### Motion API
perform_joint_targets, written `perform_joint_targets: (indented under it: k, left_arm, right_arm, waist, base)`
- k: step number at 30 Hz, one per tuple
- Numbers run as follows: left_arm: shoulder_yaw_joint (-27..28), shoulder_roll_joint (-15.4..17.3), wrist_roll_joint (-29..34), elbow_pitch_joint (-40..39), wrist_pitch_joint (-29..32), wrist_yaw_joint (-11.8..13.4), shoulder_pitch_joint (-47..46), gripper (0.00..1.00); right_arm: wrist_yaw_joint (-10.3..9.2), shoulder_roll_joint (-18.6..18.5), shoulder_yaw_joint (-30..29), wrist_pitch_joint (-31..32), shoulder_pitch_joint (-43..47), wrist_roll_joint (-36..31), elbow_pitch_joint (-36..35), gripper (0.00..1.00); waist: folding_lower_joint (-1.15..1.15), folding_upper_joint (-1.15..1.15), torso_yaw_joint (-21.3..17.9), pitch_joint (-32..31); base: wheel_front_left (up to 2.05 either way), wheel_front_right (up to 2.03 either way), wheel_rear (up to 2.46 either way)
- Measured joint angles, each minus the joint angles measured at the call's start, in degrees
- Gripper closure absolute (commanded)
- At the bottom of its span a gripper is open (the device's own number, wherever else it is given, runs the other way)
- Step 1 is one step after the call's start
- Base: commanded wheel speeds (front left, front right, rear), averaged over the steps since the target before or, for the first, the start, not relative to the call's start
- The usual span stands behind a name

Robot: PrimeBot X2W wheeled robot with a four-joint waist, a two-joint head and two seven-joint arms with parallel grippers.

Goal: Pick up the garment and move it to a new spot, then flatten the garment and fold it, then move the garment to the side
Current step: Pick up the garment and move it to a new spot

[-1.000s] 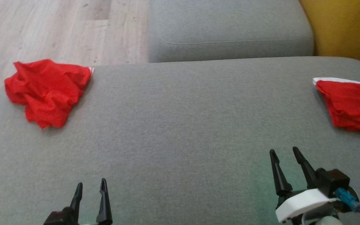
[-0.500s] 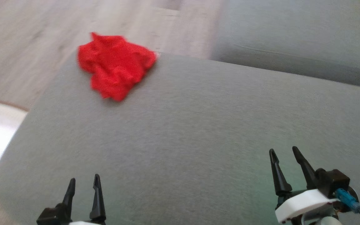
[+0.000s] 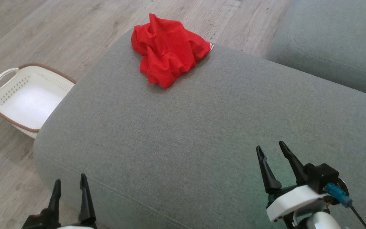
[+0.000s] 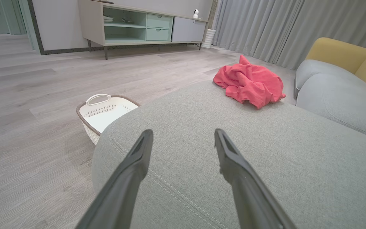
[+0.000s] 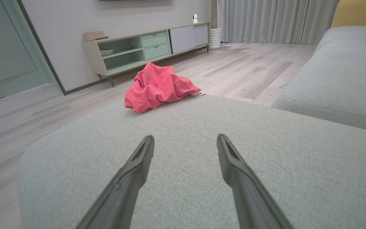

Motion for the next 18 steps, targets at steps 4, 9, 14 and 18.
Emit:
perform_joint_targets:
  k: [4,9,14,18]
  left_arm:
    - [0.8,0.2,0.0,-1.0,-0.3,0.0,0.3,0.00]
    - [3.0,3.6,0.2,-2.4,0.7,-0.1,-1.7,0.00]
    - [9.5,11.1,0.9,-6.5,3.9,-1.0,-15.4,0.00]
    - [11.5,15.3,0.7,-6.2,8.1,-3.4,-26.8,0.00]
  right_arm:
    - [0.00,0.0,0.1,0.0,0.0,-0.1,0.0,0.00]
    - [0.00,0.0,-2.3,0.5,-0.1,-1.8,-2.4,0.00]
    - [0.00,0.0,-4.1,4.0,-2.7,-6.5,-8.2,0.00]
    - [0.00,0.0,-5.0,6.7,-6.3,-9.0,-12.2,0.00]
  waist:
    - [0.00,0.00,0.3,0.4]
    - [0.00,0.00,0.2,1.7]
    - [0.00,0.00,-2.5,5.6]
    - [0.00,0.00,-5.5,9.1]
  base:
    - [0.00,0.00,0.00]
    - [0.00,0.00,0.00]
    - [0.00,0.00,0.00]
    - [0.00,0.00,0.00]
